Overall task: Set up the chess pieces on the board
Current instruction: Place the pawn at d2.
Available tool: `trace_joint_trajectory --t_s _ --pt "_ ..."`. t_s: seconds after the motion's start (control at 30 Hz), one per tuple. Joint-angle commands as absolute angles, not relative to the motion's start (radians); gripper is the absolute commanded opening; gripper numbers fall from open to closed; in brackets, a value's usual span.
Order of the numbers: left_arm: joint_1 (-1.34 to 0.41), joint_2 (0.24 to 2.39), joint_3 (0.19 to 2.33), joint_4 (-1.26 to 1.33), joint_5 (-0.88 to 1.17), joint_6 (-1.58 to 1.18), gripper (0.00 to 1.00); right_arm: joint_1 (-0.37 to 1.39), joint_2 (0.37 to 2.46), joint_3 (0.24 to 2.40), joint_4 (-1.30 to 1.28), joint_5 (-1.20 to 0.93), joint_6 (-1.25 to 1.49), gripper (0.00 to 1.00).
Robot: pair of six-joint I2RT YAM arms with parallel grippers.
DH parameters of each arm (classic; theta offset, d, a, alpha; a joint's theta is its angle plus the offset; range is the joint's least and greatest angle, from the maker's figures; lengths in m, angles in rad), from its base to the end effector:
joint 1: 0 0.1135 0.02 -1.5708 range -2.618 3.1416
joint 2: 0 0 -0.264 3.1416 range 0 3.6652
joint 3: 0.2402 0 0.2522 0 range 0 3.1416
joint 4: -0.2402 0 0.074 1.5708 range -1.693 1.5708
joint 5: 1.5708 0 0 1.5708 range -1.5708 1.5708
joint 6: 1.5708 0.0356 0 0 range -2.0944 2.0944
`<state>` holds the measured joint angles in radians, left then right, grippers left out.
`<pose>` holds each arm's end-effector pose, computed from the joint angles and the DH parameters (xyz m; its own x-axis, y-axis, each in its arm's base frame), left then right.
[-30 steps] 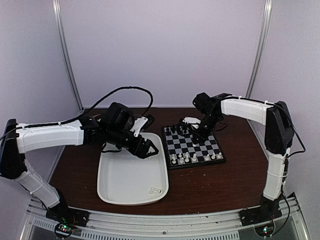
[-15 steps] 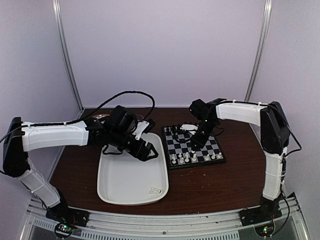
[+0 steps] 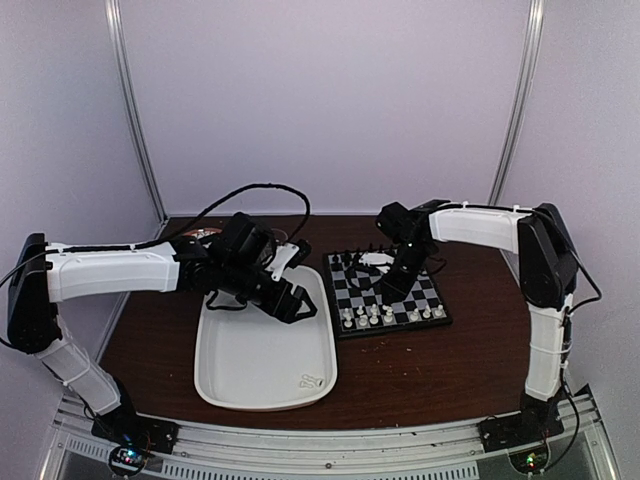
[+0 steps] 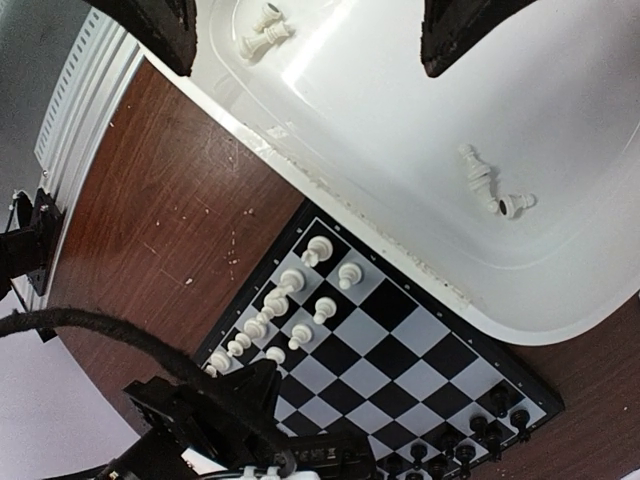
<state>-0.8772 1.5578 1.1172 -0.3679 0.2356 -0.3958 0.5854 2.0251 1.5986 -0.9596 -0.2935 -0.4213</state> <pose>0.2102 -0.2658 0.2487 -0.7546 0.3213 -0.5721 0.6067 0.6736 -0.4220 0.3307 0.2316 0.1978 -0.5133 -0.8099 -0.2839 -0.8581 0.4792 0.1844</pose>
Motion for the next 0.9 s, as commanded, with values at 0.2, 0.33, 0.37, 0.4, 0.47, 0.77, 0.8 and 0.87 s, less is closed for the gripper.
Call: trace_joint_trajectory --t_s 0.2,0.33,0.37,0.4,0.47,0.77,0.8,0.87 --pt "-0.875 1.562 1.116 -0.346 0.240 -0.405 0.77 0.594 2.061 1.601 -0.958 -0.269 -0.432 0.08" --pt "-0.875 1.560 1.111 -0.343 0.239 -0.406 0.77 0.594 2.062 1.602 -0.954 -0.262 -0.431 0.09" --pt "-0.876 1.559 1.111 -0.341 0.240 -0.408 0.77 0.593 2.062 1.603 -0.953 -0.260 -0.430 0.09" --pt "-0.876 1.560 1.109 -0.340 0.241 -0.408 0.77 0.594 2.061 1.604 -0.952 -0.259 -0.430 0.12" --pt "-0.875 1.561 1.110 -0.340 0.241 -0.408 0.77 0.593 2.059 1.603 -0.951 -0.258 -0.427 0.17" --pt "-0.875 1.568 1.118 -0.346 0.233 -0.403 0.77 0.594 2.034 1.608 -0.953 -0.256 -0.416 0.25" --pt "-0.876 1.565 1.119 -0.352 0.216 -0.403 0.77 0.594 2.020 1.608 -0.952 -0.256 -0.412 0.25" --pt "-0.875 1.556 1.115 -0.361 0.158 -0.396 0.79 0.594 1.987 1.616 -0.958 -0.256 -0.409 0.26"
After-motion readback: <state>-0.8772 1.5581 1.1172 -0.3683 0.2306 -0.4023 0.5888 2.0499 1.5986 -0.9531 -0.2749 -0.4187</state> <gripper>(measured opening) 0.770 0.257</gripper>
